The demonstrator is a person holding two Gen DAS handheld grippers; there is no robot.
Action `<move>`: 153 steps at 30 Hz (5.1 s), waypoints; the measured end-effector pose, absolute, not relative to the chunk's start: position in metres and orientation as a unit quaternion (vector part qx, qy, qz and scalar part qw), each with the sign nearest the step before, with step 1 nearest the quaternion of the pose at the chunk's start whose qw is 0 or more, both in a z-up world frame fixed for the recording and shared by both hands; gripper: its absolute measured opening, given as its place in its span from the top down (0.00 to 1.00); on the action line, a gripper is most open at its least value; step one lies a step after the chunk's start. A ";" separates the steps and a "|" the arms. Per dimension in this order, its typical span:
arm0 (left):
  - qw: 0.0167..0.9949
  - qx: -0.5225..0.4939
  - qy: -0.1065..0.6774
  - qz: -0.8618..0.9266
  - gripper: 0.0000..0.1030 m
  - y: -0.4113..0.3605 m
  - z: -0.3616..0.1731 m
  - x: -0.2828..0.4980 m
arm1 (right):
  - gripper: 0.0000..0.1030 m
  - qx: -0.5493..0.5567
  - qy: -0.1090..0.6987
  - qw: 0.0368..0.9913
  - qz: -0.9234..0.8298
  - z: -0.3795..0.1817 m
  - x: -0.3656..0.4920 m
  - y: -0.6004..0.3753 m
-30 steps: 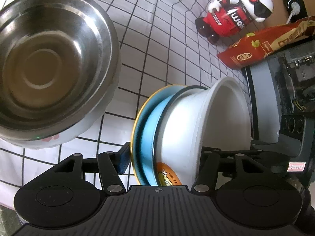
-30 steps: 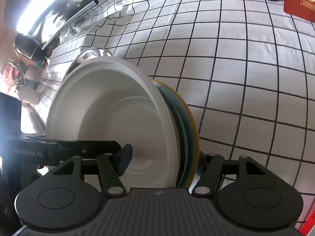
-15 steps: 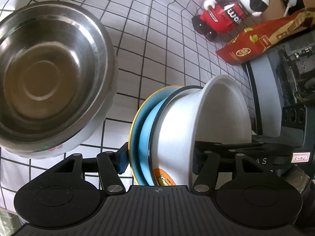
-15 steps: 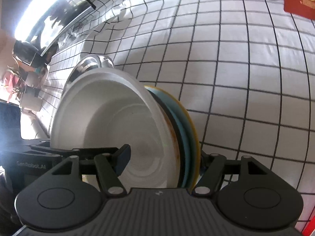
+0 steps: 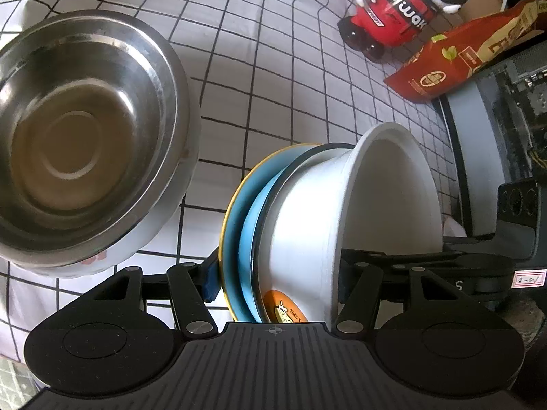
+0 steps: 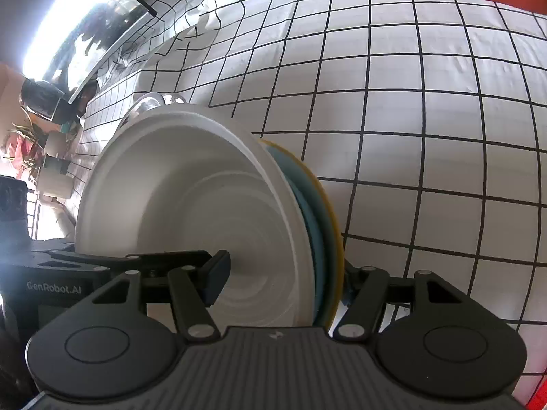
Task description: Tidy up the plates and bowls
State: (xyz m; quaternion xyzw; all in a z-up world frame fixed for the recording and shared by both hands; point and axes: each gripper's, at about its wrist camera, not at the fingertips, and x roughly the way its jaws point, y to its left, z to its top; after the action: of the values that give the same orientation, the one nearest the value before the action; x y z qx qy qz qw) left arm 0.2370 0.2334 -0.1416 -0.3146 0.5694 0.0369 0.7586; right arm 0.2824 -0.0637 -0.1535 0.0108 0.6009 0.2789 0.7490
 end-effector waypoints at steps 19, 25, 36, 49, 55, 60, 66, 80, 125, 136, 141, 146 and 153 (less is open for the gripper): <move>0.746 -0.309 0.589 0.033 0.40 0.239 -0.141 0.218 | 0.39 -0.005 0.613 0.737 0.283 -0.158 0.261 -0.048; 0.744 -0.318 0.586 0.044 0.40 0.238 -0.143 0.218 | 0.39 -0.001 0.614 0.735 0.287 -0.159 0.263 -0.049; 0.744 -0.323 0.583 0.050 0.40 0.242 -0.144 0.222 | 0.40 0.016 0.613 0.742 0.272 -0.158 0.262 -0.052; 0.736 -0.304 0.604 -0.010 0.41 0.247 -0.148 0.227 | 0.39 0.076 0.601 0.769 0.207 -0.161 0.239 -0.057; 0.739 -0.301 0.602 -0.004 0.41 0.251 -0.147 0.223 | 0.39 0.083 0.592 0.776 0.200 -0.164 0.234 -0.050; 0.754 -0.293 0.588 0.013 0.40 0.246 -0.147 0.219 | 0.40 0.059 0.588 0.772 0.233 -0.165 0.237 -0.051; 0.754 -0.301 0.583 0.035 0.42 0.244 -0.147 0.215 | 0.40 0.054 0.604 0.756 0.246 -0.167 0.242 -0.051; 0.757 -0.298 0.580 0.032 0.40 0.243 -0.148 0.215 | 0.41 0.044 0.606 0.747 0.269 -0.167 0.247 -0.052; 0.743 -0.324 0.586 0.017 0.38 0.247 -0.156 0.215 | 0.45 0.053 0.615 0.750 0.239 -0.163 0.255 -0.052; 0.754 -0.332 0.567 0.009 0.38 0.250 -0.124 0.214 | 0.45 0.035 0.605 0.758 0.241 -0.131 0.254 -0.044; 0.769 -0.351 0.534 0.015 0.38 0.269 -0.092 0.207 | 0.44 -0.002 0.581 0.772 0.257 -0.089 0.259 -0.018; 0.765 -0.375 0.522 0.054 0.38 0.313 -0.068 0.200 | 0.44 -0.020 0.564 0.773 0.290 -0.068 0.275 0.028; 0.753 -0.399 0.516 0.090 0.38 0.379 -0.085 0.189 | 0.44 -0.025 0.587 0.746 0.313 -0.093 0.303 0.102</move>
State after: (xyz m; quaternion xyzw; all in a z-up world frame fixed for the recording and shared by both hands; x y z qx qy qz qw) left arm 0.1887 0.3787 -0.0845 -0.3988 0.5156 0.0900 0.7530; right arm 0.3030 0.1017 -0.0932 -0.0252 0.5869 0.3130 0.7463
